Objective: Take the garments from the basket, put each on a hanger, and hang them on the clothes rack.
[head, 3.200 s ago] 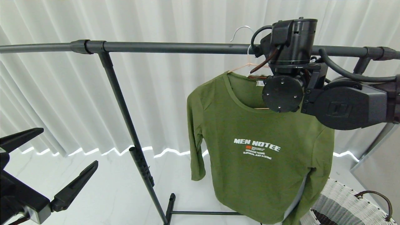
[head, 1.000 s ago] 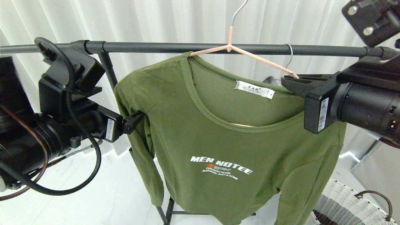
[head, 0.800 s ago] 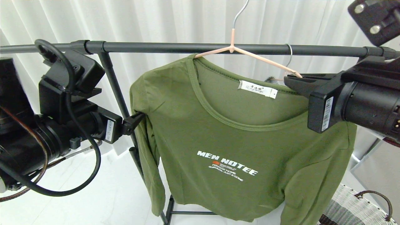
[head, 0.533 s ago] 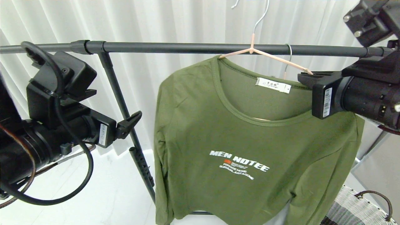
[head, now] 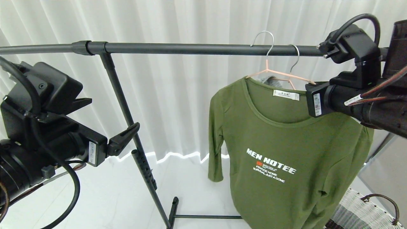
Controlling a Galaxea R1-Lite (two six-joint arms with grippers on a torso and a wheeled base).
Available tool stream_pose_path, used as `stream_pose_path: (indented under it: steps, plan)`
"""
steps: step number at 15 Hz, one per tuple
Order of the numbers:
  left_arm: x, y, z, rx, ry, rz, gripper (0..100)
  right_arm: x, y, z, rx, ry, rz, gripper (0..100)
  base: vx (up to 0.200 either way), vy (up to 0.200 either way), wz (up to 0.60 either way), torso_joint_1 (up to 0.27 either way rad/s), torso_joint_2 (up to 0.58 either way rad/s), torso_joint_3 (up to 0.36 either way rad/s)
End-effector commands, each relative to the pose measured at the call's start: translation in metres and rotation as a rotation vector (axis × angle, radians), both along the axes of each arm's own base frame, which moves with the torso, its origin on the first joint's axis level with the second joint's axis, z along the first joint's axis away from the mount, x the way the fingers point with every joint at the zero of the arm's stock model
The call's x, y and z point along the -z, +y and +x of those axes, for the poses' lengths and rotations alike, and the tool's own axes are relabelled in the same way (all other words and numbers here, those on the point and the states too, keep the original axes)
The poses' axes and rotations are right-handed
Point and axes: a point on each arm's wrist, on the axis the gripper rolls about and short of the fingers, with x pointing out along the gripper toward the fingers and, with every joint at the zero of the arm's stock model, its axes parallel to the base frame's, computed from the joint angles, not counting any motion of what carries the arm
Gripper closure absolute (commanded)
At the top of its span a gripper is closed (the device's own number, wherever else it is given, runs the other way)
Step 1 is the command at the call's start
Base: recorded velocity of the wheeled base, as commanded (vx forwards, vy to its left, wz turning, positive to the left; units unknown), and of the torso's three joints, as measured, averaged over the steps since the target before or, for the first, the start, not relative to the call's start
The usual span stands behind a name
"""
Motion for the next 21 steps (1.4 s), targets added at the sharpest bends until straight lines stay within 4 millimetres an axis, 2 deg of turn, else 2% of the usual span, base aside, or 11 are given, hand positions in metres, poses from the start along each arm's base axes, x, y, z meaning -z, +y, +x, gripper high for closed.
stream_pose_path:
  steps: [1,6,8,11,14,15,17,21]
  plan:
    - [0.0,0.002,-0.005,0.003,-0.007,-0.003,0,0.006,0.008,0.013,0.013,0.016,-0.016,100,0.0,0.0,0.0,0.0,0.0,0.0]
    - [0.003,0.002,-0.006,0.005,0.0,-0.001,0,0.0,0.011,0.017,0.031,-0.002,-0.018,100,0.0,0.0,0.0,0.0,0.0,0.0]
    - [0.004,0.002,-0.006,0.005,0.003,0.0,0,0.004,0.014,0.02,0.047,0.003,-0.039,100,0.0,0.0,0.0,0.0,0.0,0.0]
    - [0.004,0.001,-0.006,0.012,0.003,0.0,0,0.009,0.029,0.008,-0.021,0.017,-0.055,100,0.0,0.0,0.0,0.0,0.0,0.0]
    - [0.003,0.001,-0.007,0.012,0.002,0.0,0,0.014,0.035,0.004,-0.047,0.026,-0.063,100,0.0,0.0,0.0,0.0,0.0,0.0]
    - [0.003,0.001,-0.007,0.012,0.002,0.0,0,0.013,0.036,0.002,-0.055,0.024,-0.06,0,0.0,0.0,0.0,0.0,0.0,0.0]
    - [0.004,0.001,-0.007,0.012,0.003,-0.001,0,0.015,0.036,-0.001,-0.061,0.024,-0.058,0,0.0,0.0,0.0,0.0,0.0,0.0]
    - [0.006,0.004,-0.011,0.008,0.003,0.0,0,0.019,0.032,-0.03,-0.146,-0.026,0.017,0,0.0,0.0,0.0,0.0,0.0,0.0]
